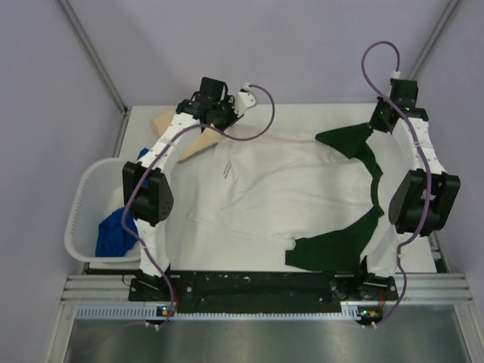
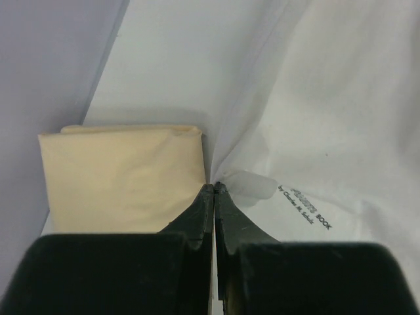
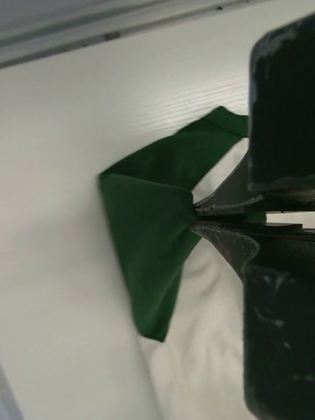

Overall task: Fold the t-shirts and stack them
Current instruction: Flatten out the tshirt

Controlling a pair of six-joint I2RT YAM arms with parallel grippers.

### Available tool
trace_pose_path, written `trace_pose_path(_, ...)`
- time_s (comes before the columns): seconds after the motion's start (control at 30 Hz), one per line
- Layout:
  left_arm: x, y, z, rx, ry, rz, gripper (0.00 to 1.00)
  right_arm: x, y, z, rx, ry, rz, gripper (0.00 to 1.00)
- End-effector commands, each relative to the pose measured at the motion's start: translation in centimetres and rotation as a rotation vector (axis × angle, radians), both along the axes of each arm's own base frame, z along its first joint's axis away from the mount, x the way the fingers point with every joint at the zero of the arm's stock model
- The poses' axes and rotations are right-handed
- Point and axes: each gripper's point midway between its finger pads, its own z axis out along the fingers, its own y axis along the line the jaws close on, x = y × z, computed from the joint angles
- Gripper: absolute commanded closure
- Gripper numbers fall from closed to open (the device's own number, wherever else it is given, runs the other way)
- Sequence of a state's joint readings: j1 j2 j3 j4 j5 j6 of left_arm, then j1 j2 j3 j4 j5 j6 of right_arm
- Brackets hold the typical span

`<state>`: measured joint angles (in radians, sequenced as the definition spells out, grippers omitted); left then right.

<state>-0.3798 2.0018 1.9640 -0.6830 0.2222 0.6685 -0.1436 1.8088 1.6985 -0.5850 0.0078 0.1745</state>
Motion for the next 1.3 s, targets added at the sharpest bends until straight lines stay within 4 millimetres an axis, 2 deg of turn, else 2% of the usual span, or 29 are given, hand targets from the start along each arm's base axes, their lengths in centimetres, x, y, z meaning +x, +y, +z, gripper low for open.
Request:
trace_pose_path(0.0, 0.6, 0.2, -0.1, 0.007, -0.052, -0.132, 1.00, -2.7, 0.5, 1.4, 0.134, -0.074, -0.045, 1.00)
trace_pose_path(0.07, -0.1, 0.4, -1.1, 0.050, -0.034, -0.190, 1.00, -4.6, 0.6, 0.6, 0.195, -0.059, -0.050, 1.00)
trace_pose_path(0.17, -1.3, 0.9, -2.3, 0.122, -0.017, -0.271, 1.00, -7.1, 0.4, 0.9, 0.241, -0.070, -0.074, 1.00)
trace_pose_path(0.3, -2.1, 2.5, -2.4, 0.222, -0.024, -0.314, 1.00, -10.6, 0.0, 2.5, 0.272, -0.126, -0.126, 1.00)
trace_pose_path(0.37, -3.1, 3.5, -2.5, 0.280, -0.010, -0.357, 1.00, -12.5, 0.1, 3.5, 0.307, -0.167, -0.157, 1.00)
trace_pose_path(0.47, -4.7, 4.2, -3.6, 0.346, 0.018, -0.428, 1.00, -14.5, 0.9, 2.7, 0.374, -0.172, -0.169, 1.00)
trace_pose_path(0.57, -5.8, 5.4, -6.3, 0.423, 0.080, -0.457, 1.00, -15.9, 2.1, 0.2, 0.427, -0.121, -0.162, 1.00)
trace_pose_path(0.6, -6.2, 5.8, -7.2, 0.451, 0.109, -0.461, 1.00, -16.1, 2.2, -0.5, 0.432, -0.108, -0.167, 1.00)
trace_pose_path(0.63, -6.6, 6.1, -7.9, 0.474, 0.139, -0.465, 0.95, -16.3, 2.2, -1.2, 0.436, -0.093, -0.174, 1.00)
trace_pose_path(0.7, -7.7, 6.7, -8.9, 0.505, 0.213, -0.479, 0.71, -16.4, 2.5, -2.1, 0.454, -0.080, -0.177, 1.00)
trace_pose_path(0.77, -8.0, 7.0, -8.9, 0.506, 0.242, -0.457, 0.56, -16.2, 2.8, -2.2, 0.472, -0.084, -0.162, 1.00)
trace_pose_path(0.87, -7.9, 6.2, -8.3, 0.449, 0.238, -0.361, 0.45, -15.9, 2.9, -2.4, 0.482, -0.084, -0.154, 1.00)
trace_pose_path(0.97, -9.8, 4.5, -9.8, 0.407, 0.292, -0.325, 0.44, -15.7, 2.9, -2.6, 0.482, -0.087, -0.150, 1.00)
trace_pose_path(1.0, -9.9, 4.4, -10.6, 0.415, 0.284, -0.305, 0.44, -15.5, 2.9, -2.5, 0.484, -0.092, -0.147, 1.00)
trace_pose_path(1.07, -9.2, 4.9, -12.0, 0.435, 0.246, -0.250, 0.45, -15.5, 3.0, -2.6, 0.488, -0.089, -0.140, 1.00)
trace_pose_path(1.13, -7.7, 5.3, -12.9, 0.452, 0.216, -0.182, 0.46, -15.4, 3.0, -2.5, 0.488, -0.094, -0.137, 1.00)
trace_pose_path(1.27, -6.7, 5.4, -14.0, 0.460, 0.238, -0.135, 0.45, -15.4, 3.1, -2.4, 0.483, -0.096, -0.130, 1.00)
